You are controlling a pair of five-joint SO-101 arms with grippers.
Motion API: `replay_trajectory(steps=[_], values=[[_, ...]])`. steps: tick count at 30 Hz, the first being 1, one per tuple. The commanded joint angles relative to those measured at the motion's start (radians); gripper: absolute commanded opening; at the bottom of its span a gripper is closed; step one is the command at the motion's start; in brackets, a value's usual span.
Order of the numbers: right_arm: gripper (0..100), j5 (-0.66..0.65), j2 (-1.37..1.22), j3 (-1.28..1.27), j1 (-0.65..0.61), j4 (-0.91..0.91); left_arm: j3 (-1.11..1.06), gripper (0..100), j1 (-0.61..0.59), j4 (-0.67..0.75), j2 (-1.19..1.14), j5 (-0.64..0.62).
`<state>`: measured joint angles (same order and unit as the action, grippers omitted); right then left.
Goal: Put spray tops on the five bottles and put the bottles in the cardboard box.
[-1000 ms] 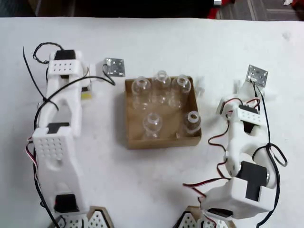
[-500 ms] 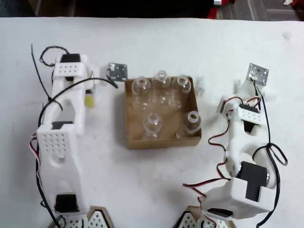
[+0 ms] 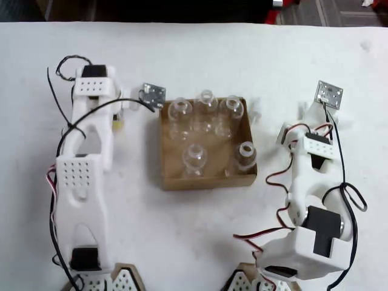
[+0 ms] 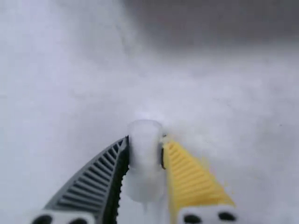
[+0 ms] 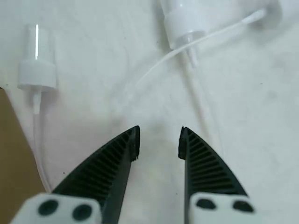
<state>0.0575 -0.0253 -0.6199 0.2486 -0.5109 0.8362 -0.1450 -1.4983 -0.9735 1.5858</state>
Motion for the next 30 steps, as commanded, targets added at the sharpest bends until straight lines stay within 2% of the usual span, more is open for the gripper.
replay_trajectory(steps=[1,10,14,18,24,27,30], values=[[11.5,-0.008,0.007,0.040,0.007,0.021,0.140,2,0.008,-0.066,-0.016,0.014],[11.5,-0.008,0.007,0.040,0.007,0.021,0.462,2,-0.002,-0.287,-0.021,-0.023],[11.5,-0.008,0.007,0.040,0.007,0.021,0.620,2,-0.004,-0.287,-0.021,-0.273],[11.5,-0.008,0.007,0.040,0.007,0.021,0.827,2,0.008,-0.287,-0.021,-0.592],[11.5,-0.008,0.007,0.040,0.007,0.021,0.829,2,0.047,-0.288,0.151,-1.076],[11.5,-0.008,0.007,0.038,0.007,0.021,0.824,2,0.079,-0.288,0.272,-1.204],[11.5,-0.008,0.007,0.038,0.008,0.021,0.819,2,0.124,-0.290,0.369,-1.197]])
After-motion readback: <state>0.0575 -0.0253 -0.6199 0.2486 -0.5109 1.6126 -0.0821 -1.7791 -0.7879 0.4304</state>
